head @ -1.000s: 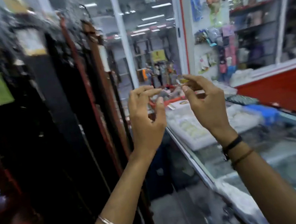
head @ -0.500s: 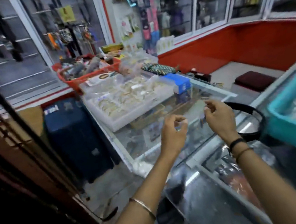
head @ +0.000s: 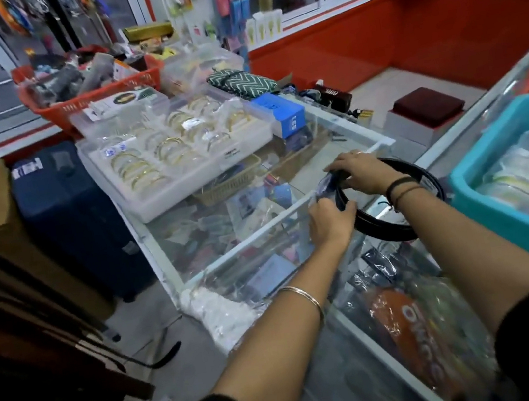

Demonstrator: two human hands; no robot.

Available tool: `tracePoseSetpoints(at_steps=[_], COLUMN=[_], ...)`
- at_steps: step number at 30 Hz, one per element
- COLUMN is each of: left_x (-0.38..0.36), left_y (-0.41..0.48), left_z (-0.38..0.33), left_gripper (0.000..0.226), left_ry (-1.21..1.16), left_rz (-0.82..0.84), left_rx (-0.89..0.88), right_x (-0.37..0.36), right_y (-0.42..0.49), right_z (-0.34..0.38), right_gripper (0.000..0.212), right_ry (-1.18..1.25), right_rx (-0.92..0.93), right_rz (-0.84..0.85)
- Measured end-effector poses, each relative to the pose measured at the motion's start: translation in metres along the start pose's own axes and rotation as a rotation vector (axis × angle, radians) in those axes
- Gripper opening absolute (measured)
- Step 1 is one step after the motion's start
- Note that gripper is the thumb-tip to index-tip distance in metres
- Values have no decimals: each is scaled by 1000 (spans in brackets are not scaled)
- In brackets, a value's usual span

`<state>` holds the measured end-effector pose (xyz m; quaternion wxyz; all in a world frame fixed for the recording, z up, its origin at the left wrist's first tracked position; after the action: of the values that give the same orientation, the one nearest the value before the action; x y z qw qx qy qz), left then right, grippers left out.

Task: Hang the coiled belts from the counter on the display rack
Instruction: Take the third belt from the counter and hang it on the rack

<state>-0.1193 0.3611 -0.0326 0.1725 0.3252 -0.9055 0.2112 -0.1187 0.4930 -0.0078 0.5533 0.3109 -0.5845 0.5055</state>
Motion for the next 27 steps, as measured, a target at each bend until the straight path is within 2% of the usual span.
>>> tracePoseSetpoints(at_steps=[3,8,11,17,22,27], left_x=[-3,16,46,130,208,291], left_y=[0,-8,-16,-44,-96,-176], left_z=[-3,3,14,35,53,62], left_gripper=[34,27,16,18,21,27], left_ry=[33,172,206,367,459,489], left_rz=[30,22,-19,-105,-257,-507], left_rx=[26,59,49,6,-4,-36], right_x=[7,10,15,29,52,83], right_y=[1,0,-1,3,-2,-20], right_z=[3,14,29,102,191,297], right_gripper=[31,20,18,21,19,24], right_ry=[-52,-26,-25,129,458,615], right_rx=[32,41,38,109,363,652], right_rz=[-85,-111,-148,-147,-11,69])
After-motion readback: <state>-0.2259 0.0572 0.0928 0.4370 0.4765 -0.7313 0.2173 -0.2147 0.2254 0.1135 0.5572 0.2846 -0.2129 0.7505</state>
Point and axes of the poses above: each hand's wrist, its own y-axis towards the middle knuckle, its own x-axis out of the back of the hand, z = x × y, the point moved 6 cm from there along y, towards the middle knuckle, and after that the axes turned 13 degrees about z, right-handed, at the moved point
